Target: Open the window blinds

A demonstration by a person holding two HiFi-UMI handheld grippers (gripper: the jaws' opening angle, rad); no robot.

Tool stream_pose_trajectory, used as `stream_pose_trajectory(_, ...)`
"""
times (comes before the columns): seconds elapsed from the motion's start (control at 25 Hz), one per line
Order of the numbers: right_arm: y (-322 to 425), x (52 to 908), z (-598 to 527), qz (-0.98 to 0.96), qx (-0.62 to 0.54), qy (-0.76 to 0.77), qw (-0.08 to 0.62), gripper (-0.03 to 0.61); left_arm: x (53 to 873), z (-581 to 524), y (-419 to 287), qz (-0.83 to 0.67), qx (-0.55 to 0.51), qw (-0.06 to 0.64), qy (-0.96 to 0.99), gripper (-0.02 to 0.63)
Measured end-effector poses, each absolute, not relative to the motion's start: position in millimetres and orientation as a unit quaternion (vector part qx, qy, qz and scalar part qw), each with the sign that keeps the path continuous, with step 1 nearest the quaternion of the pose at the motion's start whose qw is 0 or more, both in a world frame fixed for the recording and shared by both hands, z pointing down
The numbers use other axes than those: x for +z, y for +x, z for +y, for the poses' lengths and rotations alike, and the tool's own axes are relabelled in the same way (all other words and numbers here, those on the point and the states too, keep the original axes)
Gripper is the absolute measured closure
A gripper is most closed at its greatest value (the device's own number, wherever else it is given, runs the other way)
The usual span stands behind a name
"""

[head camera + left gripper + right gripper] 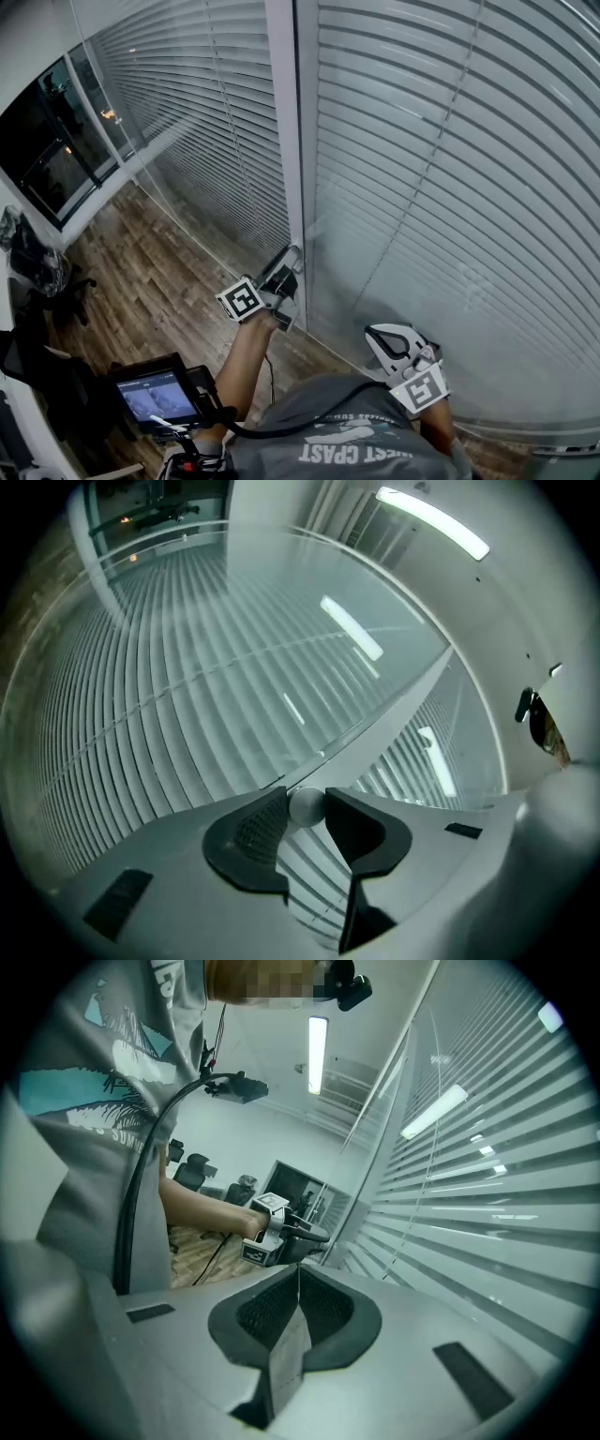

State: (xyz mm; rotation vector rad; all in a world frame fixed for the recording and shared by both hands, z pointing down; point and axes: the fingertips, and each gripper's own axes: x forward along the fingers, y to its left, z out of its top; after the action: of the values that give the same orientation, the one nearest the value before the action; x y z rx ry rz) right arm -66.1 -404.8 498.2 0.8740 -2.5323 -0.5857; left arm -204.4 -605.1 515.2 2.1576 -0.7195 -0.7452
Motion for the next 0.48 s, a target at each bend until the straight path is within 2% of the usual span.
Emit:
stream_pose_trajectory(0.08, -66.6, 495.3, -405.7, -0.905, -0.210, 0.312, 0.202, 0.577, 511.8, -604.1, -203.7, -0.310, -0.254, 0.318, 0.859, 0.483)
stream_pose_trajectory(0.12, -66.7, 495.0, -405.5, -0.904, -0.210, 0.312, 0.202, 0.577, 511.3, -601.9, -202.2, -0.335, -0.209, 0.263, 0.880, 0.483)
stream_pose_trajectory(0.16, -66.5, 495.4, -404.9, -0.904, -0.211, 0.313, 0.202, 0.575, 512.0, -598.9, -200.4, -0.365, -0.144, 0.184, 0.901, 0.483)
stream_pose_trajectory(0.28, -63.6, 496.6, -402.7, -0.904, -0.209, 0.316, 0.199, 0.575, 514.8, -590.9, -195.9, -0.435, 0.093, -0.119, 0.888, 0.471)
stream_pose_trajectory(0.36, -61.5, 495.0, -402.2, -0.903, -0.206, 0.319, 0.202, 0.577, 511.7, -589.2, -191.5, -0.444, 0.211, -0.269, 0.828, 0.460)
stream_pose_trajectory(0.4, -61.0, 493.9, -402.1, -0.902, -0.205, 0.319, 0.204, 0.575, 509.9, -589.3, -188.6, -0.443, 0.249, -0.314, 0.802, 0.460)
stream_pose_trajectory(0.48, -60.9, 492.0, -402.0, -0.902, -0.203, 0.320, 0.205, 0.575, 509.7, -590.6, -184.3, -0.440, 0.285, -0.348, 0.777, 0.466)
